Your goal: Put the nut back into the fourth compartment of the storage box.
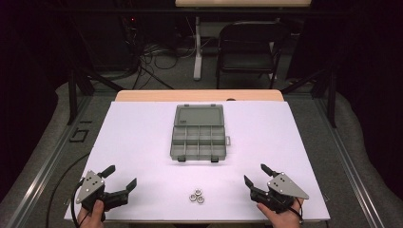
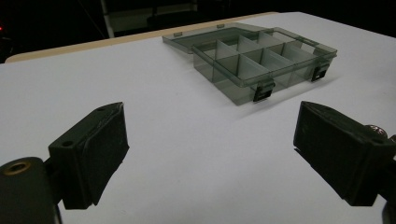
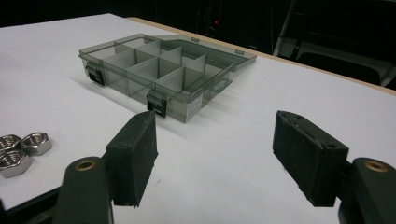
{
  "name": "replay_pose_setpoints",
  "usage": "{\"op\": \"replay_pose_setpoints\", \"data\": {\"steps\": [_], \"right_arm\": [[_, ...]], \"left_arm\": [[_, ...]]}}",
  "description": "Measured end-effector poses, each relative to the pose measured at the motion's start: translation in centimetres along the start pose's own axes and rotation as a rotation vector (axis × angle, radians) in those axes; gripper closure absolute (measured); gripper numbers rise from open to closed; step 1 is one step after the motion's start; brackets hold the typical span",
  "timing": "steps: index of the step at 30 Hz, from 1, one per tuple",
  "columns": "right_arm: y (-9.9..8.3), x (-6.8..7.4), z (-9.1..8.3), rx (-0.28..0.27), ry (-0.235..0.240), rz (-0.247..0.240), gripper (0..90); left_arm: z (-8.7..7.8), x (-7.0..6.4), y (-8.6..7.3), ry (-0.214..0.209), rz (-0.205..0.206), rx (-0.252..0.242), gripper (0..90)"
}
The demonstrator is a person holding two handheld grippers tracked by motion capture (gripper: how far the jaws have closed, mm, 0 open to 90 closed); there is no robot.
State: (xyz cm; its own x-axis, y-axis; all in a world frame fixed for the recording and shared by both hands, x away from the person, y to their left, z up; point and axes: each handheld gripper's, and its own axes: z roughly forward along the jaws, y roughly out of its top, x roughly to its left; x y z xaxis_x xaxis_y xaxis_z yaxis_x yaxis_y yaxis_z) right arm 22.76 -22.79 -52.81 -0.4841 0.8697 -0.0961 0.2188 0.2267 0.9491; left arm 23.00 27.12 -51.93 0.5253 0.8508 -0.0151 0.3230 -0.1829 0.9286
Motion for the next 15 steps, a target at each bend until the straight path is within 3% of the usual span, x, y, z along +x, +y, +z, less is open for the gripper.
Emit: {"op": "replay_pose_setpoints", "data": {"steps": [5, 7, 15], "right_arm": [[-0.19, 0.18, 0.13, 0.016, 0.006, -0.010, 31.0], [0.10, 0.37, 0.03, 0.006, 0.019, -0.018, 32.2], [0.13, 0.89, 0.14, -0.005, 0.020, -0.074, 32.2]], "left_arm": [[0.12, 0.03, -0.03, -0.001, -0.013, 0.001, 10.0], [0.09, -0.14, -0.12, -0.006, 0.001, 0.037, 10.5], [0.14, -0.29, -0.10, -0.006, -0.001, 0.024, 10.6]]}}
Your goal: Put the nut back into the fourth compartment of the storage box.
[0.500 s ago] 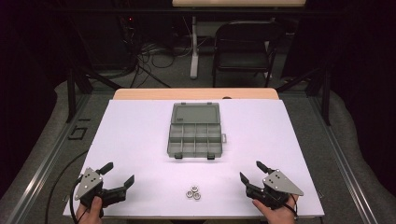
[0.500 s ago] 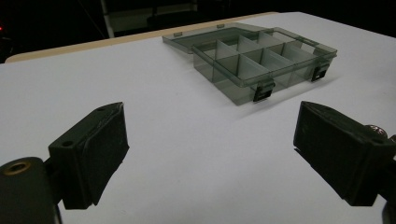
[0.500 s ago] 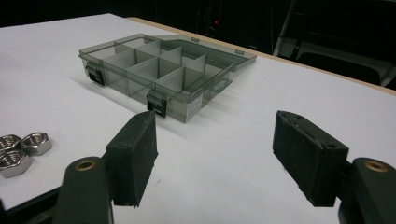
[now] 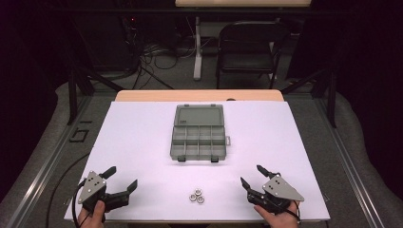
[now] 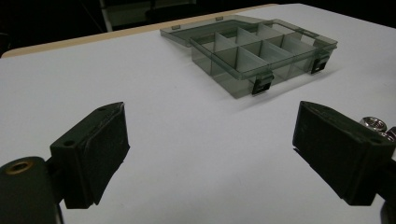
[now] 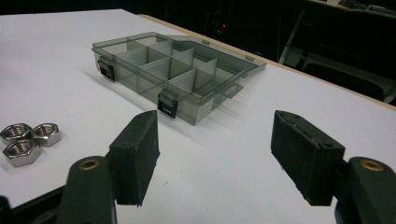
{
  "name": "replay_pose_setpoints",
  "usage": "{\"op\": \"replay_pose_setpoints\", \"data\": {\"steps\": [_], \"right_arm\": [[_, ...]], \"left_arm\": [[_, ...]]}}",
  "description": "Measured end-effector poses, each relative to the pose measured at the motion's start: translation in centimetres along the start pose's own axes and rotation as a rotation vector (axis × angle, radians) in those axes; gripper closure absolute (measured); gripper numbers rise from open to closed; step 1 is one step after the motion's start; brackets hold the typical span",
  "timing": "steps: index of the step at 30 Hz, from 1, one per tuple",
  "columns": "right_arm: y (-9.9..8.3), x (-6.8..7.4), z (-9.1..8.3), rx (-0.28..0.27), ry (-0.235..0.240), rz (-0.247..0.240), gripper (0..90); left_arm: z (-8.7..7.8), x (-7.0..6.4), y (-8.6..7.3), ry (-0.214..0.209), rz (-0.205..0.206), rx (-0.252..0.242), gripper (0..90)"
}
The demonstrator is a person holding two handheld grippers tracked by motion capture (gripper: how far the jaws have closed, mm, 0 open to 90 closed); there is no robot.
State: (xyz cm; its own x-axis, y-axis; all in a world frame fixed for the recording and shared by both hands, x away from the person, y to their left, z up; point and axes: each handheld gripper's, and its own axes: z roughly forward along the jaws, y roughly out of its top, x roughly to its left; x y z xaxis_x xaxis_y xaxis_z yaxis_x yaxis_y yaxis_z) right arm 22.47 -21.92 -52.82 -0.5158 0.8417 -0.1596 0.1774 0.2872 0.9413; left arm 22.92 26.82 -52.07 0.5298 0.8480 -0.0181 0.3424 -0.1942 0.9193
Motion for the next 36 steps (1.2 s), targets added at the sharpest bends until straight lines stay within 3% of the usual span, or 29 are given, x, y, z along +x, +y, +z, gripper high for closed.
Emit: {"op": "replay_pose_setpoints", "data": {"steps": [2, 4, 5, 6, 7, 8, 11, 13, 19, 21, 26, 31, 36], "right_arm": [[0.1, 0.1, 0.1, -0.004, 0.016, -0.013, 32.8], [0.2, 0.2, 0.2, 0.007, 0.045, 0.025, 39.3], [0.6, 0.4, 0.3, 0.043, 0.161, 0.095, 48.3], [0.6, 0.4, 0.3, 0.043, 0.161, 0.095, 48.3], [0.7, 0.8, 0.5, 0.050, 0.196, 0.088, 48.1], [1.0, 1.6, 0.5, 0.050, 0.210, 0.035, 46.9], [1.3, 2.7, 0.9, 0.044, 0.231, 0.005, 46.9], [1.7, 3.8, 1.8, 0.062, 0.280, -0.022, 54.1], [2.5, 5.7, 3.4, 0.093, 0.324, -0.077, 54.7], [2.8, 6.5, 4.4, 0.124, 0.337, -0.048, 55.9], [2.8, 7.1, 5.3, 0.140, 0.362, -0.009, 58.6], [2.6, 7.4, 5.7, 0.161, 0.385, -0.004, 62.4], [2.2, 8.1, 6.0, 0.213, 0.439, -0.010, 64.9]], "left_arm": [[0.1, 0.0, 0.0, -0.003, 0.002, -0.001, 10.6], [0.0, 0.0, 0.0, -0.004, 0.004, 0.006, 10.9], [0.0, 0.0, 0.0, -0.005, 0.006, 0.007, 10.9], [-0.1, 0.0, 0.0, -0.002, 0.007, 0.006, 10.9], [-0.1, 0.0, 0.0, -0.001, 0.009, 0.002, 10.9], [-0.1, 0.0, 0.0, 0.001, 0.007, -0.003, 10.9], [-0.1, 0.0, 0.0, 0.001, 0.010, -0.002, 10.9], [-0.1, 0.0, 0.1, 0.002, 0.009, -0.005, 10.9], [0.0, 0.0, 0.0, 0.002, 0.010, -0.001, 10.9], [-0.1, 0.0, 0.1, 0.006, 0.011, -0.005, 10.9], [-0.1, 0.0, 0.1, 0.011, 0.009, -0.009, 10.9], [-0.1, 0.0, 0.0, 0.008, 0.006, -0.006, 10.9], [-0.1, 0.1, 0.0, 0.010, 0.007, -0.002, 10.9]]}}
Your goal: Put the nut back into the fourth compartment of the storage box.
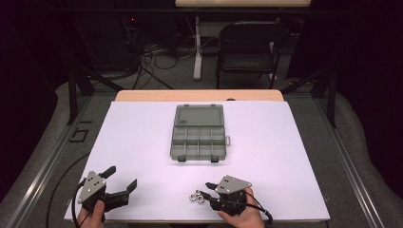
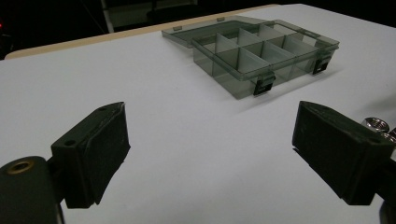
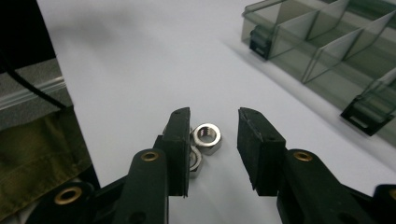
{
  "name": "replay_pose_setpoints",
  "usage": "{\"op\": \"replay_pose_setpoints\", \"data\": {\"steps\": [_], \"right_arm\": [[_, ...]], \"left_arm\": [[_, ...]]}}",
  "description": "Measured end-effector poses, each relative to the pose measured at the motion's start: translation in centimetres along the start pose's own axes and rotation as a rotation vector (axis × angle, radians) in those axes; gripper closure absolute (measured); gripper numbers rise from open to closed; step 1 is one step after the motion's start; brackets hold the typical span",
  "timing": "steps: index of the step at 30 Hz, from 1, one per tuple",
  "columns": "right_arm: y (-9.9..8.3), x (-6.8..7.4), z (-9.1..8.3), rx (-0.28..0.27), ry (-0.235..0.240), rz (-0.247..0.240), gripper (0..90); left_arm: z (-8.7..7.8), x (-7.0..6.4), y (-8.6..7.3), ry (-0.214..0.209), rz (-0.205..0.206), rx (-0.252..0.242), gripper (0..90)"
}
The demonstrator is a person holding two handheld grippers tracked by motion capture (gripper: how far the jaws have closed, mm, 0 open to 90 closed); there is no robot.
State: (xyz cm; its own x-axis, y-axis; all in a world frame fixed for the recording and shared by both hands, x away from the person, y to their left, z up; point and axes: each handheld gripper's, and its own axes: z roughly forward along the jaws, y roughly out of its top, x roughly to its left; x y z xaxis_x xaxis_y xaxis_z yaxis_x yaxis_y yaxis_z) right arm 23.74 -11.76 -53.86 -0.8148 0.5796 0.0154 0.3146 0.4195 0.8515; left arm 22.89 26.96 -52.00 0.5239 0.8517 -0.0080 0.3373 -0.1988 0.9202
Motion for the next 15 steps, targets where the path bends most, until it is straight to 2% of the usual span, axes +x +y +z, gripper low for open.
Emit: {"op": "replay_pose_setpoints", "data": {"steps": [3, 4, 6, 11, 15], "right_arm": [[-0.3, 0.3, 0.5, 0.038, 0.024, -0.006, 64.1], [-0.5, 0.4, 0.9, 0.071, 0.037, -0.004, 63.0], [-0.7, 0.4, 1.3, 0.095, 0.050, 0.008, 63.0], [-0.9, 0.4, 1.8, 0.112, 0.049, 0.027, 62.0], [-0.9, 0.7, 2.1, 0.122, 0.054, 0.021, 61.0]], "left_arm": [[0.0, 0.1, 0.0, -0.005, -0.005, 0.008, 10.9], [0.0, 0.1, 0.0, -0.004, -0.006, 0.008, 10.9], [0.0, 0.1, 0.0, -0.004, -0.007, 0.009, 10.9], [0.0, 0.0, 0.0, -0.008, -0.008, 0.011, 10.9], [0.1, 0.1, 0.0, -0.006, -0.009, 0.010, 11.3]]}}
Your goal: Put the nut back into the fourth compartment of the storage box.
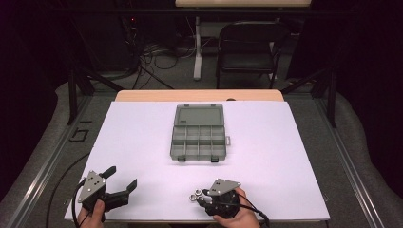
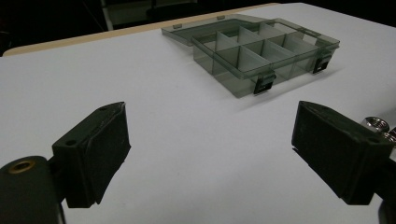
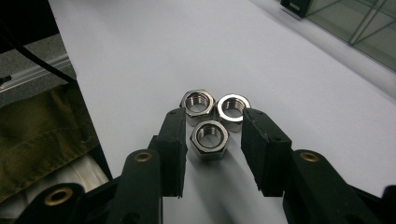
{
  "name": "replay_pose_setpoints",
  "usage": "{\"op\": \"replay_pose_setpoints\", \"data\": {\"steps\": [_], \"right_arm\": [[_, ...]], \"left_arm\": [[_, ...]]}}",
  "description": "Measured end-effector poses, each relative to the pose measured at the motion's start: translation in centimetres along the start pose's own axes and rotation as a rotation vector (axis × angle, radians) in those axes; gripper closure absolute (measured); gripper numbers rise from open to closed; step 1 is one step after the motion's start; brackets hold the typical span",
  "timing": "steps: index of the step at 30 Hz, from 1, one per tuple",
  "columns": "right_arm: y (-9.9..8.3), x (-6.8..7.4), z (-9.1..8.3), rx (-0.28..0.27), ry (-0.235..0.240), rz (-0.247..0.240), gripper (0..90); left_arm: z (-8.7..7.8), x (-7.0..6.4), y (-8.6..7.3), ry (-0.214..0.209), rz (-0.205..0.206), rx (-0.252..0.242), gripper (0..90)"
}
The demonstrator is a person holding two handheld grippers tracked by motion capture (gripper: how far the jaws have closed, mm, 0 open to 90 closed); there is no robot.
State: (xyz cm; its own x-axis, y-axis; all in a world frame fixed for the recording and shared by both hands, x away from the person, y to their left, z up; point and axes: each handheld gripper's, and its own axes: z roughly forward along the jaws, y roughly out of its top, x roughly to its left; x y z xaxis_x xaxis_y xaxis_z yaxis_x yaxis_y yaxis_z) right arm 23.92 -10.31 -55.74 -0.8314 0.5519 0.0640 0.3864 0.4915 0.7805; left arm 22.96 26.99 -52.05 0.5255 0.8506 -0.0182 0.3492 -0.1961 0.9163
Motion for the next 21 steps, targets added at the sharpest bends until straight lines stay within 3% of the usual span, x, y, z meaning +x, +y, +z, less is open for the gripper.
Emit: {"op": "replay_pose_setpoints", "data": {"steps": [21], "right_arm": [[0.2, 0.9, 1.2, 0.054, -0.040, -0.016, 67.9]], "left_arm": [[-0.1, 0.1, 0.0, 0.006, 0.006, 0.005, 12.8]]}}
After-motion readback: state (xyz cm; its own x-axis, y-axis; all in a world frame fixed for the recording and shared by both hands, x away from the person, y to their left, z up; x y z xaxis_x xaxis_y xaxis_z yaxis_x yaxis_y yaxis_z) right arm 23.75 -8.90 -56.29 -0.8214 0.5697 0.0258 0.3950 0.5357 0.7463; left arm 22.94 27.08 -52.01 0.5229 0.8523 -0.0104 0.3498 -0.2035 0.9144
